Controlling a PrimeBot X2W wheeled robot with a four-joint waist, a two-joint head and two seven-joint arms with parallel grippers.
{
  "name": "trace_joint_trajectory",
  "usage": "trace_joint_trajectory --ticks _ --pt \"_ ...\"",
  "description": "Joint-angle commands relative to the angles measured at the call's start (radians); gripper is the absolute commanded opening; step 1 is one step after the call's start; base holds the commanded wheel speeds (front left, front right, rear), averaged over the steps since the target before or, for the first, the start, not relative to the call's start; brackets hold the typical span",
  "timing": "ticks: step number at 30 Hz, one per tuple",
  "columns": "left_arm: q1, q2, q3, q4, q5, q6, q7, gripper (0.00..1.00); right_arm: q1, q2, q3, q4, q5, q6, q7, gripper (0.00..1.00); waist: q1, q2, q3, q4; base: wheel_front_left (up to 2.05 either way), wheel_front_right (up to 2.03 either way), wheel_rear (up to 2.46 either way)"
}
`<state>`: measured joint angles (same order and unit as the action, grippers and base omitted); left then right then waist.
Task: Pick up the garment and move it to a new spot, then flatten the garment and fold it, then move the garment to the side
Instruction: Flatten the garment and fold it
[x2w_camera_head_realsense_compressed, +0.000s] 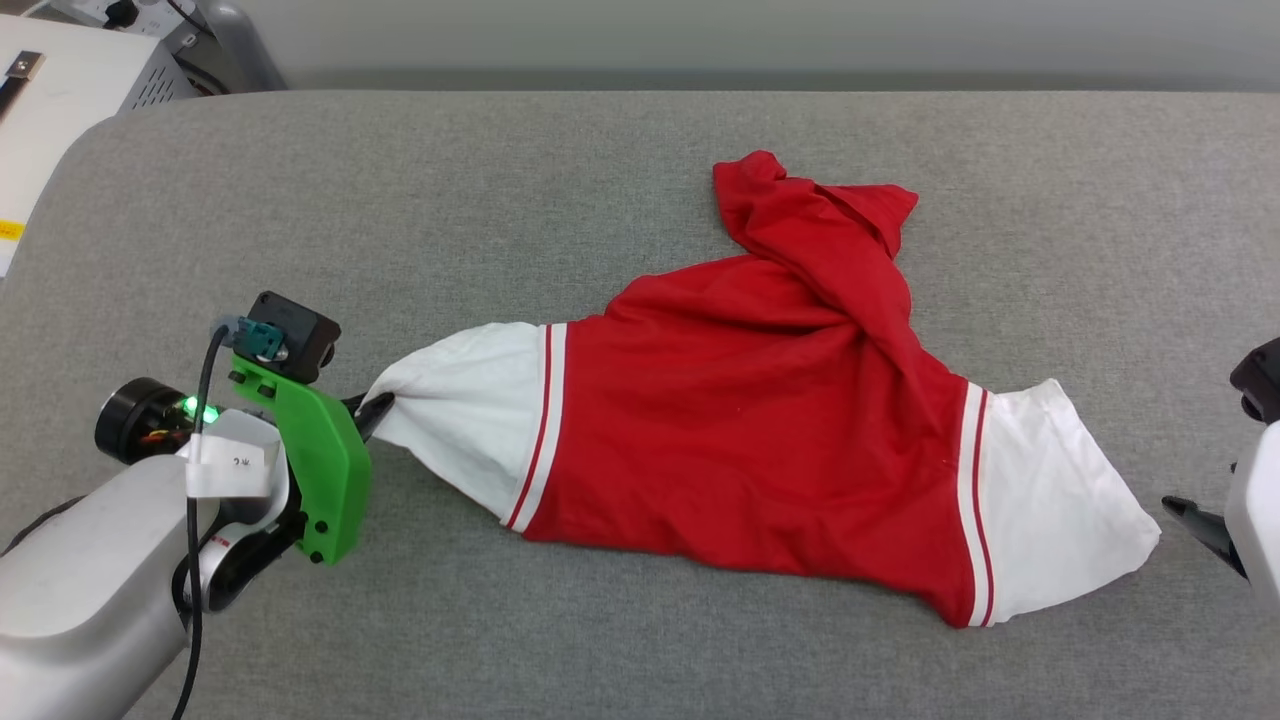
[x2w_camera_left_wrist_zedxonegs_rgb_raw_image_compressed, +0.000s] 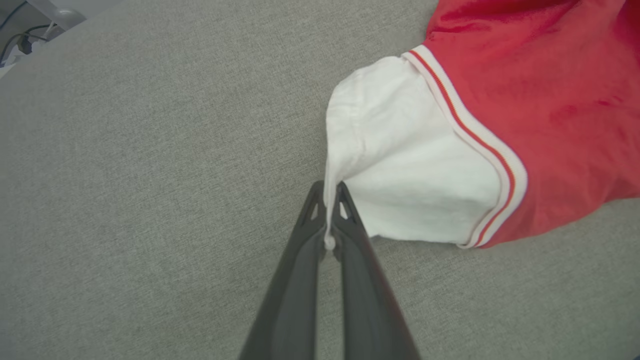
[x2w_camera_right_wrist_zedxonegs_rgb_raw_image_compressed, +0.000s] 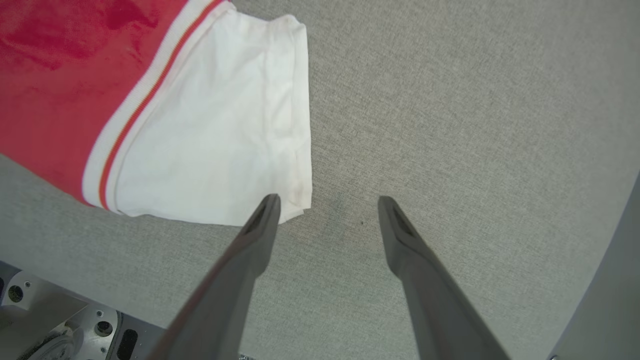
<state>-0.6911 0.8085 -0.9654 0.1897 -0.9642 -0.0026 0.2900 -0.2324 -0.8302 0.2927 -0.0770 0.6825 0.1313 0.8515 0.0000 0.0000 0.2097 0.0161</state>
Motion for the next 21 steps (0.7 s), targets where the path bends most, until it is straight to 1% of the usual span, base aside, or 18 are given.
trace_joint_trajectory --ticks 1,4,8,12,15,17,18,19,21 --pt "0.008 -0.001 0.000 -0.012 0.010 0.010 0.002 0.00 -0.012 0.009 0.017 0.029 0.009 -0.001 0.001 1.00 0.0000 0.0000 0.017 0.012 0.00 0.00 0.00" --pt "0.004 -0.003 -0.002 -0.028 0.017 0.020 0.003 0.00 -0.040 0.028 0.055 0.093 0.004 -0.001 -0.017 1.00 0.0000 0.0000 0.034 0.017 0.00 0.00 0.00" --pt "-0.002 -0.004 -0.006 -0.040 0.030 0.027 0.002 0.00 -0.079 0.073 0.104 0.186 0.011 -0.001 -0.056 1.00 0.0000 0.0000 0.058 0.023 0.00 0.00 0.00" --pt "-0.009 -0.011 -0.009 -0.041 0.039 0.031 -0.001 0.00 -0.094 0.093 0.180 0.285 -0.012 -0.001 -0.091 1.00 0.0000 0.0000 0.076 0.030 0.00 0.00 0.00" --pt "-0.009 -0.018 -0.011 -0.038 0.040 0.033 -0.006 0.00 -0.081 0.108 0.254 0.342 0.004 -0.001 -0.099 1.00 0.0000 0.0000 0.080 0.035 0.00 0.00 0.00" --pt "-0.004 -0.021 -0.011 -0.034 0.037 0.034 -0.010 0.00 -0.078 0.115 0.287 0.359 0.032 -0.001 -0.115 1.00 0.0000 0.0000 0.080 0.035 0.00 0.00 0.00" --pt "-0.001 -0.022 -0.011 -0.032 0.035 0.034 -0.013 0.00 -0.081 0.118 0.293 0.362 0.046 -0.001 -0.133 0.09 0.0000 0.0000 0.077 0.034 0.00 0.00 0.00" --pt "0.004 -0.022 -0.010 -0.029 0.031 0.034 -0.017 0.00 -0.087 0.122 0.296 0.366 0.060 -0.001 -0.154 0.00 0.0000 0.0000 0.072 0.031 0.00 0.00 0.00" --pt "0.017 -0.022 -0.006 -0.027 0.020 0.033 -0.030 0.00 -0.104 0.118 0.297 0.369 0.063 -0.001 -0.201 0.00 0.0000 0.0000 0.058 0.025 0.00 0.00 0.00"
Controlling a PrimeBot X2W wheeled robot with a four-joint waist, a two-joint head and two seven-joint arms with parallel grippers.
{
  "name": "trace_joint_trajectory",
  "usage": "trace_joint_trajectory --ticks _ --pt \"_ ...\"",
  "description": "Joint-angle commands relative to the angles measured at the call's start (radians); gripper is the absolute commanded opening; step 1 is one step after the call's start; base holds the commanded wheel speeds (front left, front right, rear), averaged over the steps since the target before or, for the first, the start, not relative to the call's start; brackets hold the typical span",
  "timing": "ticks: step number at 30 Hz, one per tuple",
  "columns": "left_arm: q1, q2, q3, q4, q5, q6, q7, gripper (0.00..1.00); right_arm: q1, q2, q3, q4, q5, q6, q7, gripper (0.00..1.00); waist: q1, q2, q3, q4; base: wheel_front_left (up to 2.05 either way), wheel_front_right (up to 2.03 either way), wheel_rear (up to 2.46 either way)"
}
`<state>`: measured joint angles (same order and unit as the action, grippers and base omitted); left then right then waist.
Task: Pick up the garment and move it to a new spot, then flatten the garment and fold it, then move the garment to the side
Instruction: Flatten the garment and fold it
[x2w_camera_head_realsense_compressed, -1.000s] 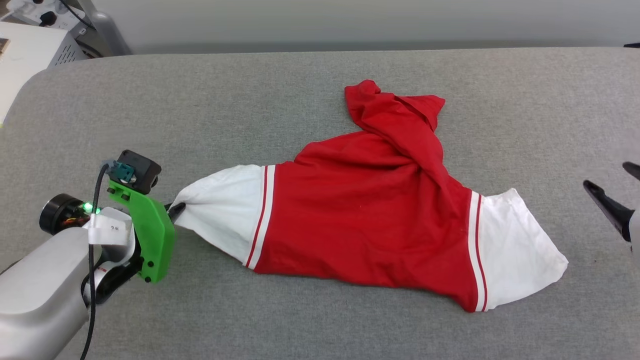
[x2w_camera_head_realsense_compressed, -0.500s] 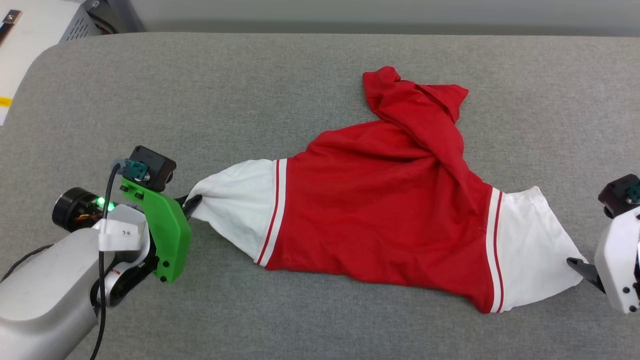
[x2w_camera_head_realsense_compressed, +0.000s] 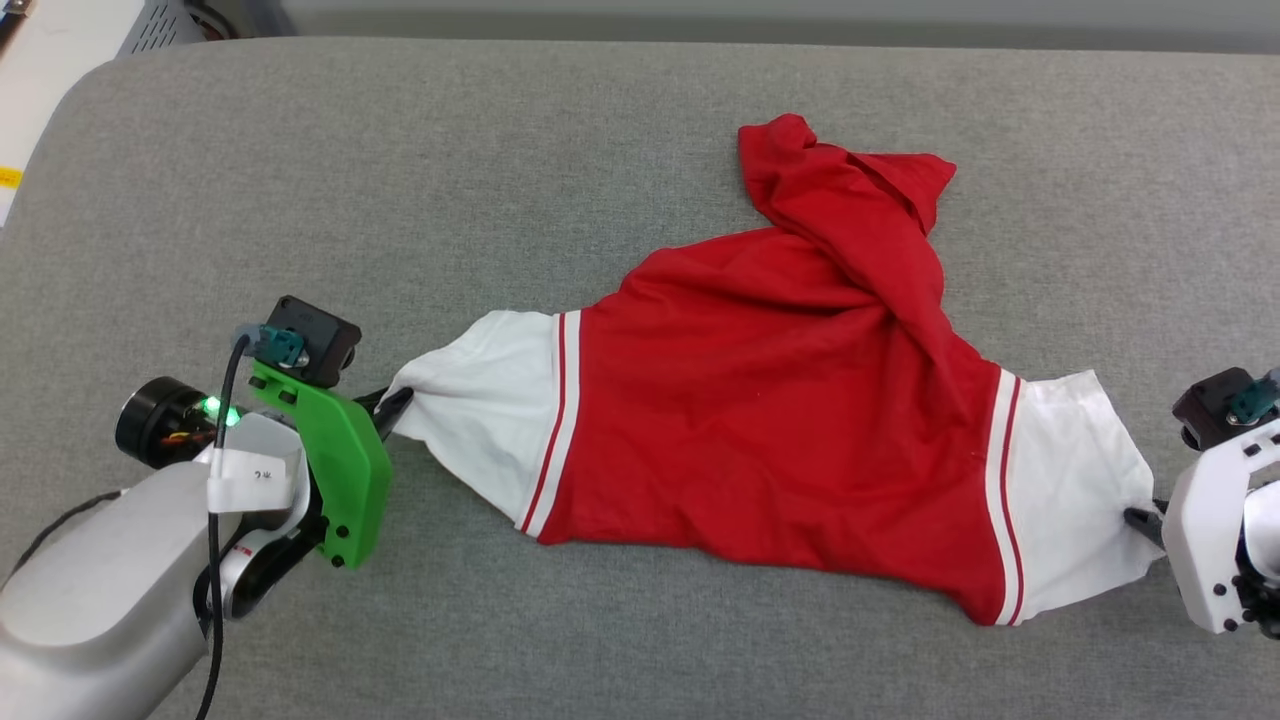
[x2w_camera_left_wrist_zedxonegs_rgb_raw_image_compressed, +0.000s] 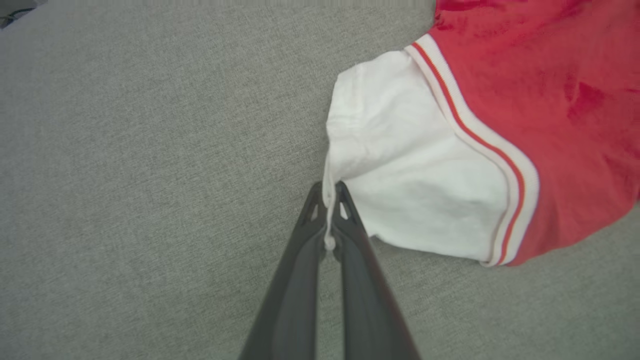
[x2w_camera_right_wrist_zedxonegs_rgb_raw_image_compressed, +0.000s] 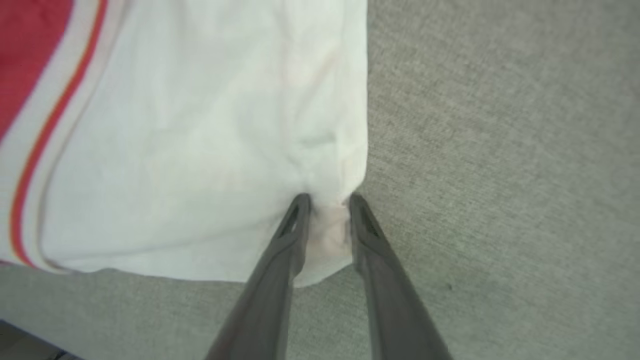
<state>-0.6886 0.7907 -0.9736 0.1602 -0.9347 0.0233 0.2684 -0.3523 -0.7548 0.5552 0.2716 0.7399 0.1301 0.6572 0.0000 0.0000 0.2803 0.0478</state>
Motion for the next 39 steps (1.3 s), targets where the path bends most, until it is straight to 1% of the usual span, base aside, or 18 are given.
trace_joint_trajectory --ticks 1,4,7,11,16,21,25,29,31,35,39 --pt "0.022 -0.004 0.005 0.002 -0.016 0.007 -0.015 0.00 0.008 0.038 0.032 0.022 0.002 0.001 -0.032 0.00 0.0000 0.0000 -0.019 -0.008 0.00 0.00 0.00" --pt "0.045 0.003 0.013 -0.010 -0.033 0.003 -0.038 0.00 -0.010 0.026 0.002 0.010 0.004 0.001 -0.127 0.00 0.0000 0.0000 -0.053 -0.013 0.00 0.00 0.00" --pt "0.064 0.016 0.031 -0.048 -0.050 0.003 -0.071 0.00 -0.010 0.011 -0.051 -0.026 0.014 0.001 -0.211 0.00 0.0000 0.0000 -0.088 -0.015 0.00 0.00 0.00" --pt "0.073 0.038 0.064 -0.125 -0.060 0.012 -0.120 0.00 0.010 -0.009 -0.134 -0.098 0.024 0.001 -0.275 0.00 0.0000 0.0000 -0.132 -0.020 0.00 0.00 0.00" --pt "0.057 0.061 0.118 -0.240 -0.058 0.036 -0.180 0.00 0.034 -0.011 -0.266 -0.221 0.035 0.001 -0.311 0.00 0.0000 0.0000 -0.170 -0.030 0.00 0.00 0.00" --pt "0.016 0.091 0.175 -0.355 -0.038 0.063 -0.223 0.00 0.047 0.016 -0.417 -0.346 0.026 0.001 -0.323 0.00 0.0000 0.0000 -0.190 -0.040 0.00 0.00 0.00" --pt "-0.030 0.098 0.225 -0.434 -0.049 0.068 -0.242 0.00 0.036 0.044 -0.519 -0.441 0.030 0.001 -0.318 0.00 0.0000 0.0000 -0.202 -0.044 0.00 0.00 0.00" --pt "-0.096 0.088 0.265 -0.472 -0.053 0.065 -0.248 0.00 -0.002 0.074 -0.595 -0.516 0.042 0.001 -0.306 0.00 0.0000 0.0000 -0.211 -0.044 0.00 0.00 0.00" --pt "-0.134 0.080 0.275 -0.471 -0.045 0.059 -0.244 0.00 -0.029 0.081 -0.615 -0.540 0.039 0.001 -0.297 0.00 0.0000 0.0000 -0.212 -0.045 0.00 0.00 0.00" --pt "-0.214 0.046 0.285 -0.443 -0.034 0.046 -0.230 0.00 -0.100 0.083 -0.627 -0.556 0.020 0.001 -0.279 0.00 0.0000 0.0000 -0.196 -0.046 0.00 0.00 0.00" --pt "-0.301 0.000 0.284 -0.381 -0.023 0.026 -0.214 0.00 -0.191 0.087 -0.613 -0.534 0.009 0.001 -0.267 0.00 0.0000 0.0000 -0.155 -0.048 0.00 0.00 0.00"
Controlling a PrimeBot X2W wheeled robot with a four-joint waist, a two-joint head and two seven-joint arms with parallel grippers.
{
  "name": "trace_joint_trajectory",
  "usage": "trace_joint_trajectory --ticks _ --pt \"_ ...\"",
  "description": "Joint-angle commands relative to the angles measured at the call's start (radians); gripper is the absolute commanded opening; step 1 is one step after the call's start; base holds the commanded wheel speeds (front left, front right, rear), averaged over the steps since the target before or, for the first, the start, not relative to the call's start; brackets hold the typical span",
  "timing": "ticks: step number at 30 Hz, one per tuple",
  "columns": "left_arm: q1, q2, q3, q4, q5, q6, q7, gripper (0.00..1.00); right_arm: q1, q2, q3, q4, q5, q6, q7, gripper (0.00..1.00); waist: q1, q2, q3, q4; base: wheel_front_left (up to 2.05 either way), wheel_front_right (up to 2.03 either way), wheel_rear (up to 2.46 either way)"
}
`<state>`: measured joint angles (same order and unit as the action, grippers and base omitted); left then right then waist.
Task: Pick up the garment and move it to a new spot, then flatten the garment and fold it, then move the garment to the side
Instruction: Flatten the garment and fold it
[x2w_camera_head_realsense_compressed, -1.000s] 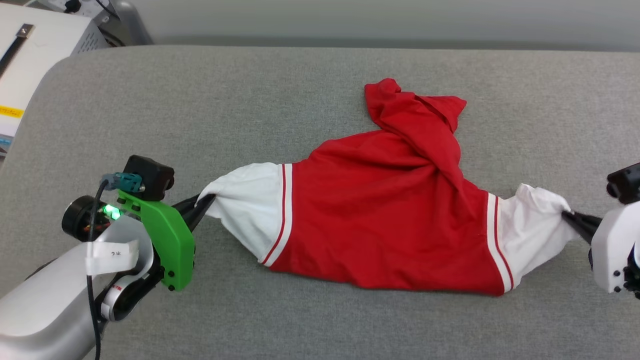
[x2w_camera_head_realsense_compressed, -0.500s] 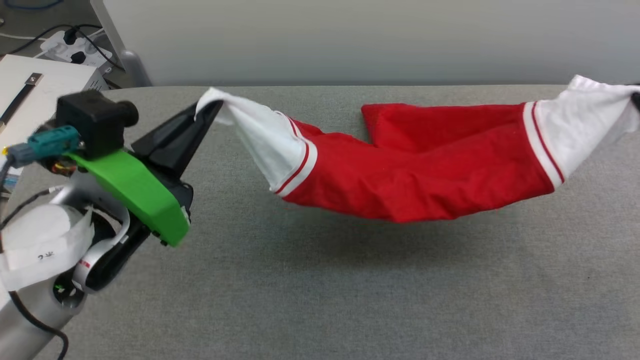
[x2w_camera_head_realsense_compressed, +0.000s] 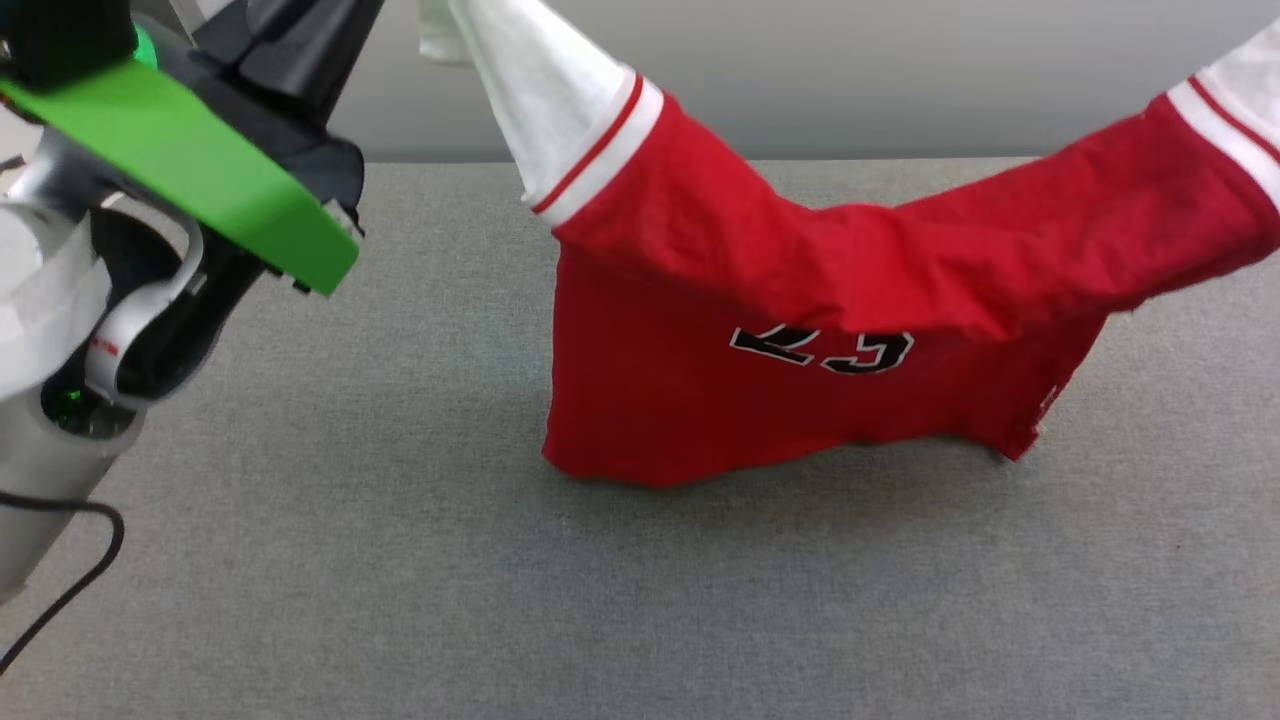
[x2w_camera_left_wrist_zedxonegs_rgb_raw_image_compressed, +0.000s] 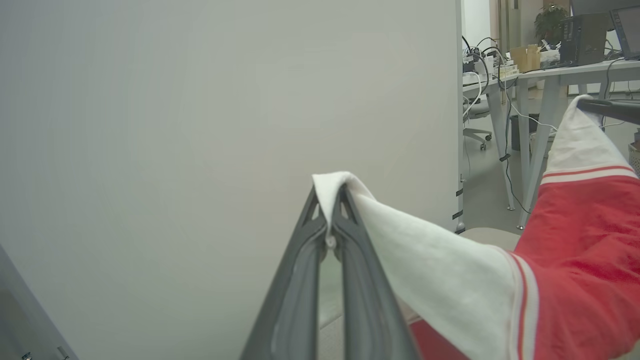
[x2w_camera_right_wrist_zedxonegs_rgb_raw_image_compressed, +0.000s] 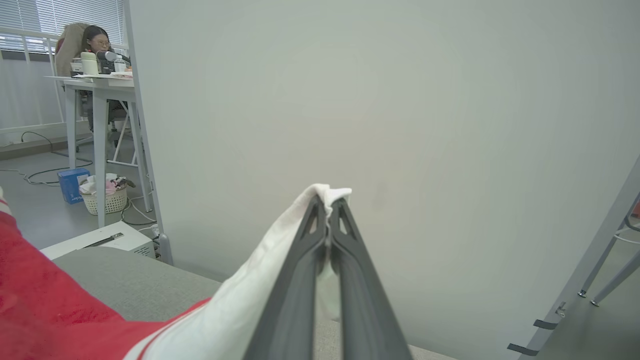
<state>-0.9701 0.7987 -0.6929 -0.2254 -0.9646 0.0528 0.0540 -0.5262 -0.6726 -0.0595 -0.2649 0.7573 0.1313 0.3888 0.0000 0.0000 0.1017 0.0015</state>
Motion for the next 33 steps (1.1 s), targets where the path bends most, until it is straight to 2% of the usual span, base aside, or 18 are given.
trace_joint_trajectory --ticks 1,8,17,21,27,33 --pt "-0.040 -0.021 0.004 0.021 0.007 -0.009 0.004 0.00 -0.041 0.005 0.010 0.011 -0.012 -0.001 0.003 0.00 0.0000 0.0000 0.036 -0.002 0.00 0.00 0.00" --pt "-0.254 -0.138 0.008 0.228 0.036 -0.046 0.023 0.00 -0.308 0.016 0.100 0.168 -0.074 -0.001 -0.012 0.00 0.0000 0.0000 0.155 -0.007 0.00 0.00 0.00" --pt "-0.579 -0.278 0.017 0.561 0.120 -0.087 -0.010 0.00 -0.738 0.073 0.230 0.490 -0.200 -0.001 -0.085 0.00 0.0000 0.0000 0.323 -0.019 0.00 0.00 0.00" --pt "-0.694 -0.311 0.035 0.701 0.133 -0.105 -0.039 0.00 -0.897 0.106 0.276 0.628 -0.246 -0.001 -0.141 0.00 0.0000 0.0000 0.378 -0.030 0.00 0.00 0.00" --pt "-0.796 -0.331 0.056 0.884 0.138 -0.129 -0.093 0.00 -1.078 0.148 0.323 0.808 -0.298 -0.001 -0.227 0.00 0.0000 0.0000 0.430 -0.041 0.00 0.00 0.00" --pt "-0.801 -0.347 0.052 1.004 0.133 -0.157 -0.158 0.00 -1.153 0.192 0.363 0.965 -0.308 -0.001 -0.303 0.00 0.0000 0.0000 0.458 -0.035 0.00 0.00 0.00"
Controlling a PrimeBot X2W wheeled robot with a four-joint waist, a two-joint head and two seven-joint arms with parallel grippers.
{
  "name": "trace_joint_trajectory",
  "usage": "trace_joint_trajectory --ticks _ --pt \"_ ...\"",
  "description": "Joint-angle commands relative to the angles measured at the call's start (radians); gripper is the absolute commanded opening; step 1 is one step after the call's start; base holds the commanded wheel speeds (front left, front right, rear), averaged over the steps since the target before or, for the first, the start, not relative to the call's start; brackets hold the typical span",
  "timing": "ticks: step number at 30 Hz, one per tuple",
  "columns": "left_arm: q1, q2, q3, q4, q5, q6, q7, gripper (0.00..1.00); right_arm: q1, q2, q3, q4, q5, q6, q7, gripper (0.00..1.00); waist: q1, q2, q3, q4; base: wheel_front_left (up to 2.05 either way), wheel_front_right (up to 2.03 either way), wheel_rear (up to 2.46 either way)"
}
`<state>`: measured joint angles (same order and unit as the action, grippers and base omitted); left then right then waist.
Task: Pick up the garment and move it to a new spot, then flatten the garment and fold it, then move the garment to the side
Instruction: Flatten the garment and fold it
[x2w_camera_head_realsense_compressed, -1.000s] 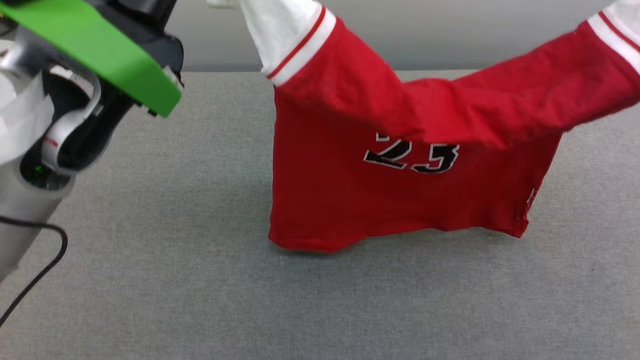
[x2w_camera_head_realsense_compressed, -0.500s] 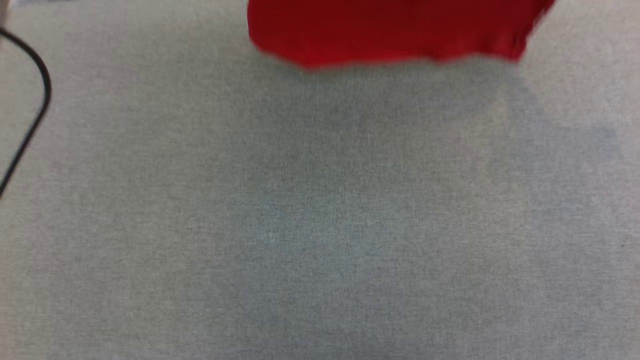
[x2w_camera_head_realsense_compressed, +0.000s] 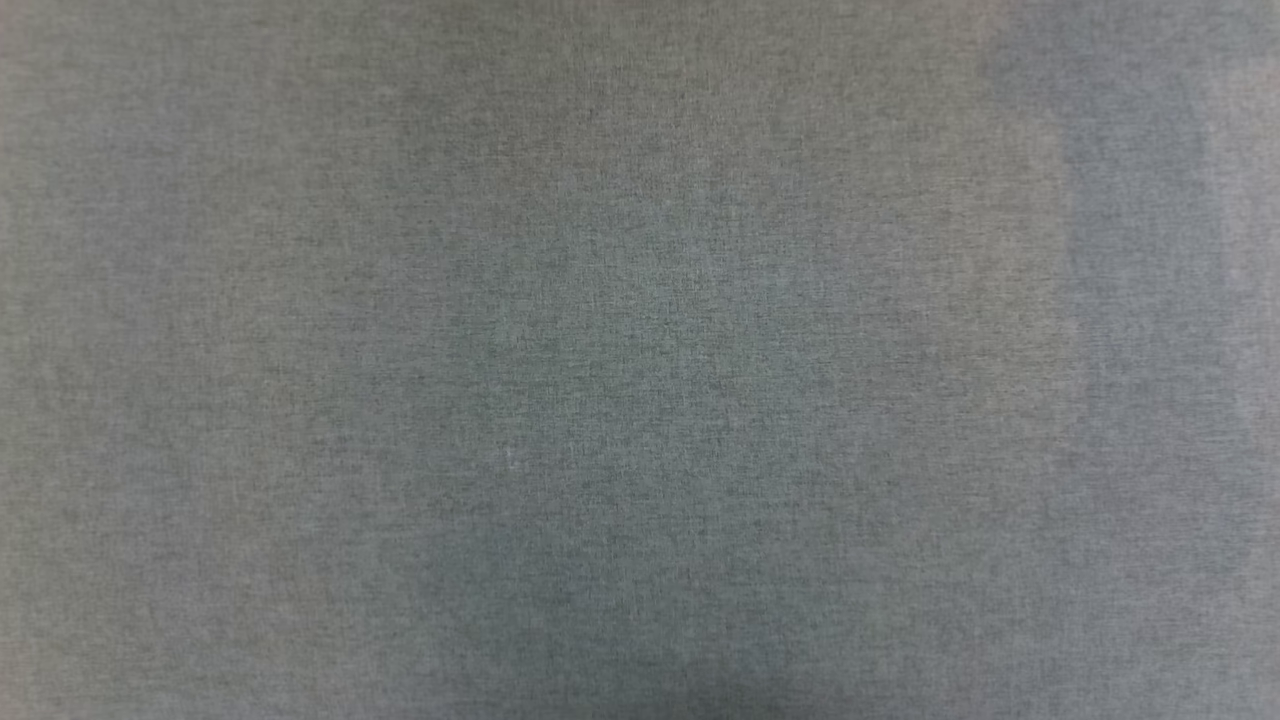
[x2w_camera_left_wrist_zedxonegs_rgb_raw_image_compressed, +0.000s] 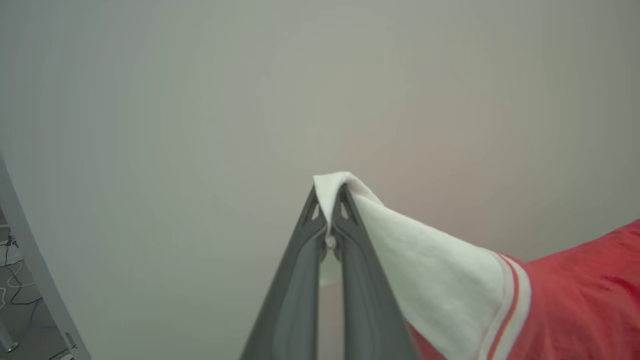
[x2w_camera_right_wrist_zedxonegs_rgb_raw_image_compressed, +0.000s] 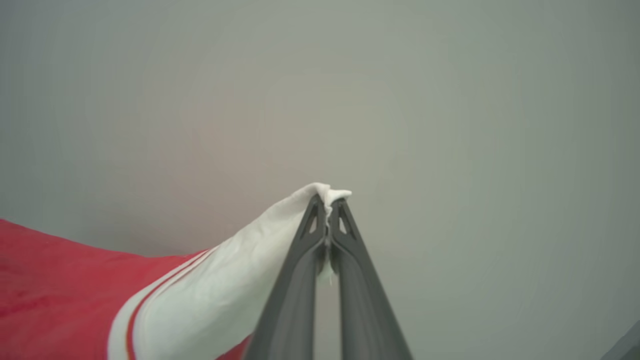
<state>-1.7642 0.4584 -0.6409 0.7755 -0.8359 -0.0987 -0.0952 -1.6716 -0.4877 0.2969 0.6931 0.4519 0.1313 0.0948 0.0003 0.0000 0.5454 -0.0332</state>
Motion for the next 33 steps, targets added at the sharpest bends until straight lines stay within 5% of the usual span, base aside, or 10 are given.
trace_joint_trajectory --ticks 1,8,18,25,33 --pt "0.002 -0.010 -0.004 0.015 0.002 -0.009 -0.017 0.00 -0.006 0.012 0.017 0.023 0.002 -0.001 -0.020 0.00 -0.0003 0.0000 0.014 0.001 0.00 0.00 0.00" --pt "0.142 -0.010 -0.038 0.049 -0.027 -0.028 -0.095 0.00 0.118 0.045 0.102 0.094 0.065 -0.001 -0.135 0.00 -0.0003 0.0000 -0.041 -0.002 0.00 0.00 0.00" --pt "0.539 0.056 -0.020 -0.105 -0.106 -0.018 -0.159 0.00 0.447 0.038 0.205 0.045 0.179 -0.001 -0.269 0.00 -0.0003 0.0000 -0.187 -0.002 0.00 0.00 0.00" --pt "0.932 0.118 0.026 -0.347 -0.151 0.097 -0.165 0.00 0.763 -0.025 0.212 -0.058 0.238 -0.001 -0.293 0.00 -0.0003 0.0000 -0.301 0.011 0.00 0.00 0.00" --pt "1.328 0.165 0.032 -0.589 -0.200 0.232 -0.166 0.00 1.166 -0.070 0.099 -0.188 0.257 -0.001 -0.262 0.00 -0.0003 0.0000 -0.392 0.026 0.00 0.00 0.00"
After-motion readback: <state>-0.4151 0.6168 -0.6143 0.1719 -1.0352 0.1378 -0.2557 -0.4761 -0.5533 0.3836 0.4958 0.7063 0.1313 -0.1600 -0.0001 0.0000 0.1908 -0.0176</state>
